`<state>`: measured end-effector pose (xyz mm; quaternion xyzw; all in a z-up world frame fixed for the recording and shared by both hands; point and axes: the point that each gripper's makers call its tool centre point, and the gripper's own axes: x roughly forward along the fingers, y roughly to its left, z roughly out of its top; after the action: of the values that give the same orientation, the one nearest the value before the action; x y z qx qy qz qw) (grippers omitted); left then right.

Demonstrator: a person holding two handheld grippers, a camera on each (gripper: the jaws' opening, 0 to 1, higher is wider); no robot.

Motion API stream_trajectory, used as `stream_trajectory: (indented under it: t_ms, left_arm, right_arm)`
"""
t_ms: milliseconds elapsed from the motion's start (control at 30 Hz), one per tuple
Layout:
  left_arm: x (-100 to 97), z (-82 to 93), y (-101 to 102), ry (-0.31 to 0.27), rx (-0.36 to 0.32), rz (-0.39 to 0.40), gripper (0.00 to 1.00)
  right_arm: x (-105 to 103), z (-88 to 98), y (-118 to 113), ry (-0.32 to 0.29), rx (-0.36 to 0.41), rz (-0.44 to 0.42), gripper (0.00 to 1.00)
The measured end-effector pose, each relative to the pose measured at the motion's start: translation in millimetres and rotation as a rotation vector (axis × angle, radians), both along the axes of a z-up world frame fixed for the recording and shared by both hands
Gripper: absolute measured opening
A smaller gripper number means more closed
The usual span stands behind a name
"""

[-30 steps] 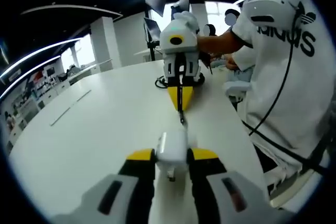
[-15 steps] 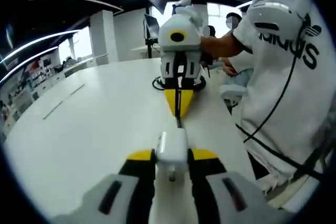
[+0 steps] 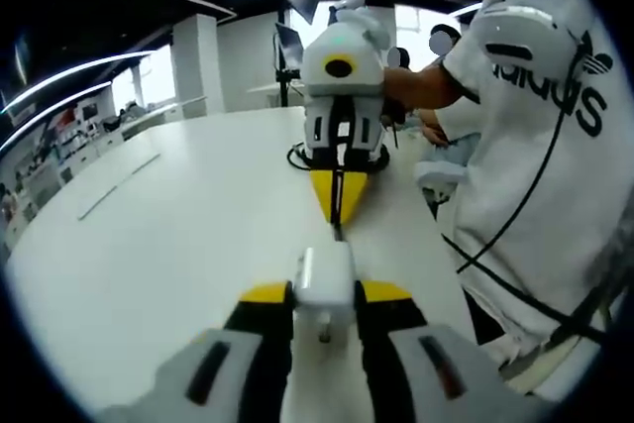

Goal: Plug the desk Type‑C cable into the charger adapter.

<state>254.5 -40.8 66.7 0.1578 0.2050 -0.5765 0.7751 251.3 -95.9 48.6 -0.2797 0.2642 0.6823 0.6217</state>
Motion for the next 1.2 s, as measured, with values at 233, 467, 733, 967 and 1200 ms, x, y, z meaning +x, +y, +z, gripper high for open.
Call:
stream_trajectory:
  t_ms: [233,467,733,967,1200]
  left_arm:
    - [-0.4,-0.5,-0.1,0.014,0.003,0.009,0.23]
    - [-0.4,-1.7,-1.4,0.053,0.034,0.035,0.24]
    - [0.8,-3.9,-1.1,0.058,0.071,0.035,0.24]
    - [-0.5,-3.3,-0.2,0.007,0.046,-0.005,0.24]
    - [-1.5,-1.5,-0.6,-0.029,0.025,-0.031,0.24]
  right_arm:
    - [-0.5,-0.5,0.8,-0.018,-0.016,0.007,0.01]
    - [-0.9,1.4,1.1,-0.080,-0.082,0.008,0.01]
    - [-4.7,3.9,2.4,-0.102,-0.119,0.018,0.00]
    - [-3.6,4.0,2.7,-0.088,0.028,0.085,0.02]
    - [-9.2,6.6,1.7,0.009,0.177,0.112,0.07]
